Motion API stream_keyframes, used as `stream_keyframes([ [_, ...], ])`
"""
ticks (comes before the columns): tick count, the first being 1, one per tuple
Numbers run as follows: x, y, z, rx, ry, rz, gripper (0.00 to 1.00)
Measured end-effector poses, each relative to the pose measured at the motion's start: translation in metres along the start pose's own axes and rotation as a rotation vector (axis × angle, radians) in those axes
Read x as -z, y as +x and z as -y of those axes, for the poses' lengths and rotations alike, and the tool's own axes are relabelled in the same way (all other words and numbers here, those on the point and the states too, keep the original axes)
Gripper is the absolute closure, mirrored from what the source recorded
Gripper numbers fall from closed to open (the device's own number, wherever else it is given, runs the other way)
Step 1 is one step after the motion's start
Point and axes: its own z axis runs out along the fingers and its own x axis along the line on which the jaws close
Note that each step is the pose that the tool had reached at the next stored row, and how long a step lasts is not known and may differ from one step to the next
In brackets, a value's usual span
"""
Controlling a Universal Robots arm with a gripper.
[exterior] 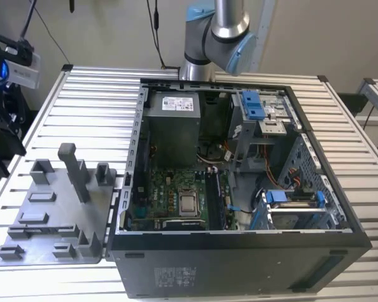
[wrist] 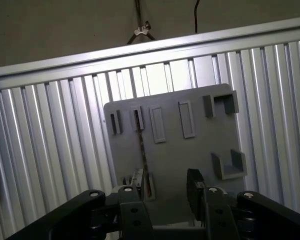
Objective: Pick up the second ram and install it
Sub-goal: 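Pick up the second ram and move it above second insertion slot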
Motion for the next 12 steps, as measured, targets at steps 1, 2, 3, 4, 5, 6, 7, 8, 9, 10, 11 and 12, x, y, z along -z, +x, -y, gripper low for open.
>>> stream_keyframes([
  [1, -0.0007, 0.0000, 0.0000, 0.000, -0.0003, -0.0001, 0.52],
  [2, -0.0016, 0.0000, 0.0001, 0.000, -0.0006, -0.0001, 0.52],
  [3, -0.0024, 0.0000, 0.0001, 0.000, -0.0011, -0.0003, 0.52],
  [4, -0.0032, 0.0000, 0.0001, 0.000, -0.0015, -0.0005, 0.52],
  [5, -0.0040, 0.0000, 0.0002, 0.000, -0.0018, -0.0005, 0.52],
  [6, -0.0047, 0.0000, 0.0002, 0.000, -0.0023, -0.0006, 0.52],
  [7, -0.0055, 0.0000, 0.0002, 0.000, -0.0026, -0.0007, 0.52],
  [8, -0.0064, 0.0000, 0.0003, 0.000, -0.0029, -0.0008, 0.52],
  [9, -0.0072, 0.0000, 0.0003, 0.000, -0.0032, -0.0010, 0.52],
  [10, -0.0079, 0.0000, 0.0003, 0.000, -0.0035, -0.0012, 0.52],
  [11, -0.0087, 0.0000, 0.0004, 0.000, -0.0036, -0.0014, 0.52],
  [12, -0.0093, 0.0000, 0.0004, 0.000, -0.0038, -0.0014, 0.52],
])
